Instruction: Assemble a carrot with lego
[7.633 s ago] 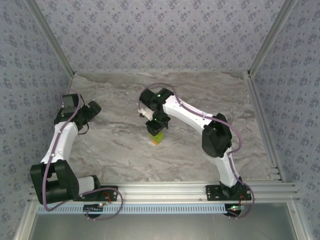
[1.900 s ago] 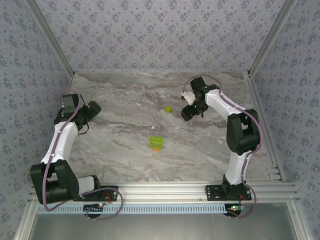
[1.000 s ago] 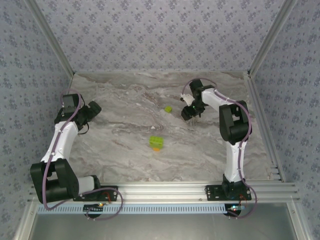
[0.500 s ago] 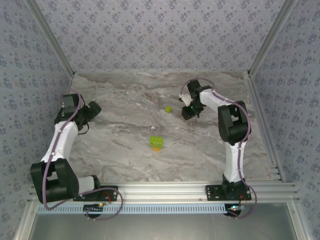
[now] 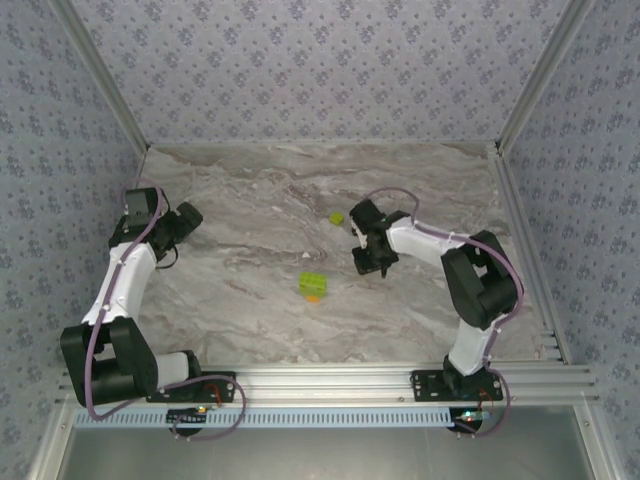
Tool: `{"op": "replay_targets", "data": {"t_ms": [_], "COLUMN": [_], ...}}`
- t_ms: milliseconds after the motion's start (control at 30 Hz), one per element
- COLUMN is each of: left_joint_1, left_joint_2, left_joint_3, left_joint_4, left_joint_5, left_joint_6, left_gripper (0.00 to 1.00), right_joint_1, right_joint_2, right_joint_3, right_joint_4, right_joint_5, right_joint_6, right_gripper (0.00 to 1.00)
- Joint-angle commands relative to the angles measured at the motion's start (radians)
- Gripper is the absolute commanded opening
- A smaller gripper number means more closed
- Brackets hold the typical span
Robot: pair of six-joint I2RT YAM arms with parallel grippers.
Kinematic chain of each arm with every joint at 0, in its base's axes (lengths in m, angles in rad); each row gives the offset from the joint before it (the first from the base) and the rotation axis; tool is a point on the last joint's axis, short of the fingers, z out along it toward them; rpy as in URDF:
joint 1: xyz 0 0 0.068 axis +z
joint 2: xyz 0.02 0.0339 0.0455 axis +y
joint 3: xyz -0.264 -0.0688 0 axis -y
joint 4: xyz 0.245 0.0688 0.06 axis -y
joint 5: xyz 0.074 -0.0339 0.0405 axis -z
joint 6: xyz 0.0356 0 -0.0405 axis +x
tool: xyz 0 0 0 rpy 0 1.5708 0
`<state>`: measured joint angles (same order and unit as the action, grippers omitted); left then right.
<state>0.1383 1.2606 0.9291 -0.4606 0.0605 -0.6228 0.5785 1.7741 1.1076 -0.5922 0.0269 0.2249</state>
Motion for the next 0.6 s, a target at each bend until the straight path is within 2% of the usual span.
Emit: {"op": "replay_targets", "data": {"t_ms": [0,133,367,467,567], "left_joint_1": [0.006,0.006,0.006,0.007,0.006], "left_joint_2": [-0.011,-0.009,0.009,0.014,0.014], "left_joint_3": [0.021,0.02,0.019,0.019,0.019], "left_joint_4": [-0.004,-0.003,0.007,0.009,0.008], "left_joint_5": [0.016,0.018,0.028,0.03,0.03], "left_joint_6": [-0.006,-0.007,-0.011,-0.01,-0.009], "left_gripper": [0.95,0.95,0.95,0.95,0.95], "right_joint_1": [0.055,0.09,0.104,0.111,0.124], "right_joint_2": [-0.027,-0.055,-0.093,-0.082,-0.057], "right_joint_3": [-0.072,-0.173,-0.427,-0.531,-0.623], "right_joint_4": [0.083,0.213,0.625,0.807,0.985], "right_joint_5": [0.089,0.145,0.204,0.229,0.254], "right_joint_6": [0.121,0.138,0.075,0.047,0.028], "right_gripper": [0.32,0.39,0.57,0.58,0.54]}}
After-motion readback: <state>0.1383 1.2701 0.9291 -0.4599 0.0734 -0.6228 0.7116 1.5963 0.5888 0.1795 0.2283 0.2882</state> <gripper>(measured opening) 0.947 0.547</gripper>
